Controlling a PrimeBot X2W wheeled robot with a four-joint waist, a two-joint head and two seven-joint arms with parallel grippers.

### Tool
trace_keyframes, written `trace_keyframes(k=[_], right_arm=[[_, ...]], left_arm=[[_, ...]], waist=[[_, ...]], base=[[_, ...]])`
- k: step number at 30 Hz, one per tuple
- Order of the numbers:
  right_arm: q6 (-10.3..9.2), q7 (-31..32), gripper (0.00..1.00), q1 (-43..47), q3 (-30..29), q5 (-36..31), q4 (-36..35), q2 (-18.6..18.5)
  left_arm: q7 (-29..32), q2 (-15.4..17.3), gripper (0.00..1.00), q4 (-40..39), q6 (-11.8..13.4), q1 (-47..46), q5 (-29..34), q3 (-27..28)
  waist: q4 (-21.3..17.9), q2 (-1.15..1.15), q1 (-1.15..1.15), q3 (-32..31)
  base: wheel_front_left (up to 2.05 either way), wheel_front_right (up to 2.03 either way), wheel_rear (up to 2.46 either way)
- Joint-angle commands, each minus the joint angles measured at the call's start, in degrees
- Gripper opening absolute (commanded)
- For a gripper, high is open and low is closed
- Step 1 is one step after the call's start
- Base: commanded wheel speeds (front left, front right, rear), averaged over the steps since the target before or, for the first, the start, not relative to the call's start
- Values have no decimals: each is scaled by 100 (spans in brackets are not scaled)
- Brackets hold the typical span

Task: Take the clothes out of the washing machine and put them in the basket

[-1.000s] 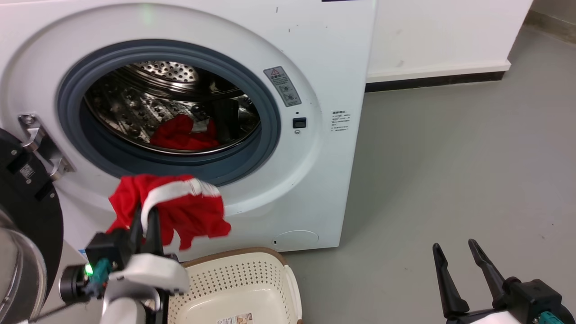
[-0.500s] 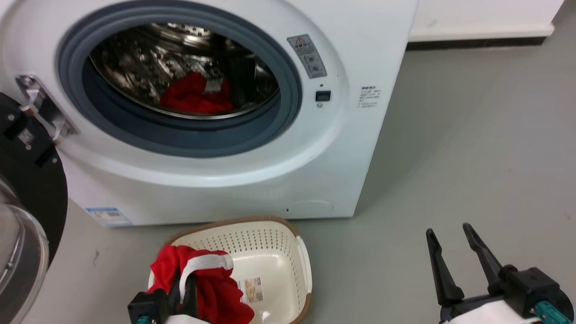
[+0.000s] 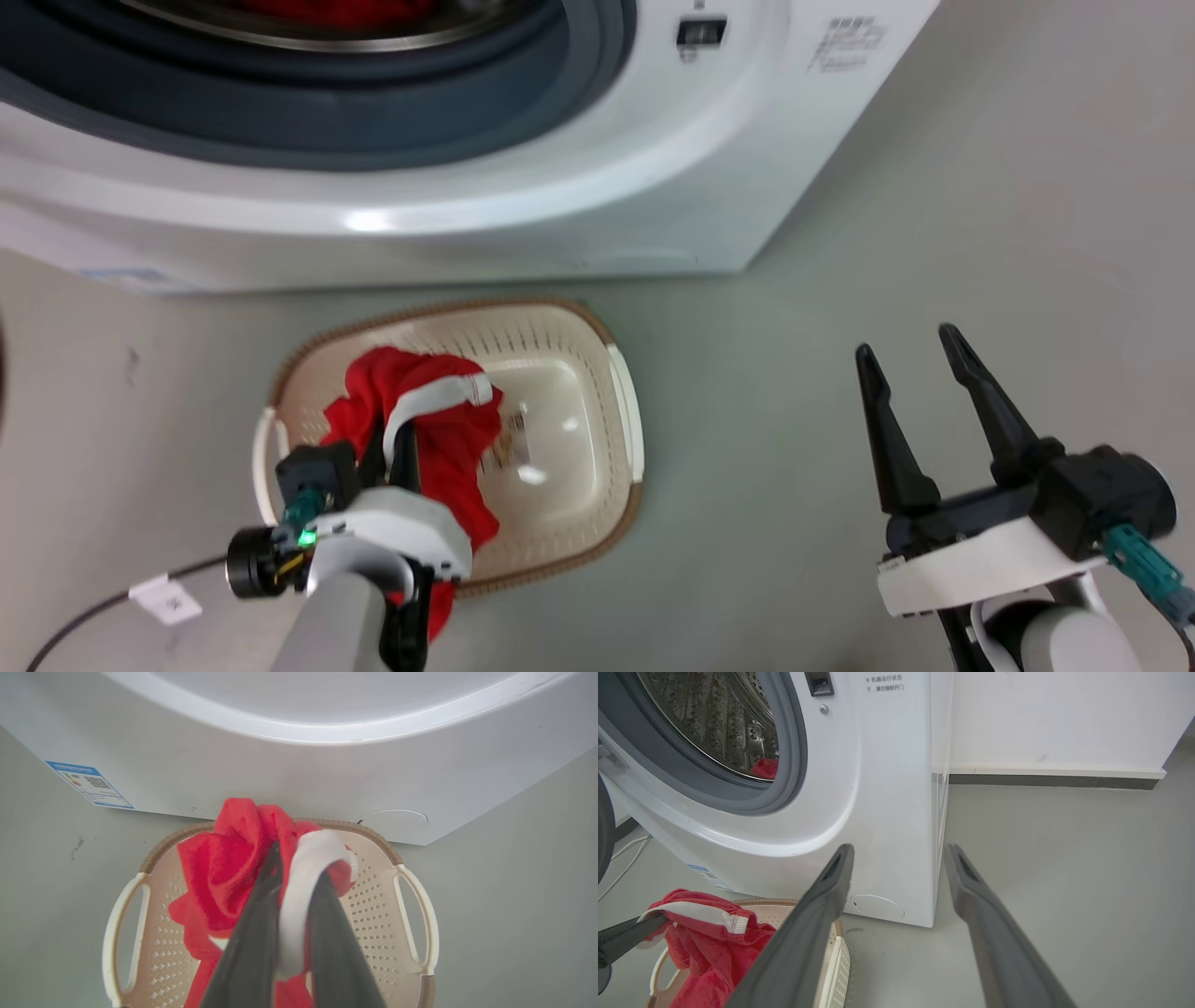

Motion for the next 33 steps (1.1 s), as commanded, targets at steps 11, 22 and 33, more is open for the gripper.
trace_keyframes(k=[11, 22, 33], right_arm=[[-2, -285, 100, -694, 197, 79, 229, -2], [-2, -419, 100, -930, 344, 154, 381, -2], [-2, -525, 100, -969, 329, 142, 664, -2]], left_arm=[[-15, 60, 0, 1260, -25, -1090, 325, 385], [-15, 206, 0, 2480, -40, -1497, 314, 708], [-15, 201, 100, 2836, -97, -1557, 374, 815]], waist=[[-580, 0, -1, 1652], [-767, 0, -1, 2086], [-722, 0, -1, 1601]], base=[[0, 0, 0], [0, 0, 0], [0, 0, 0]])
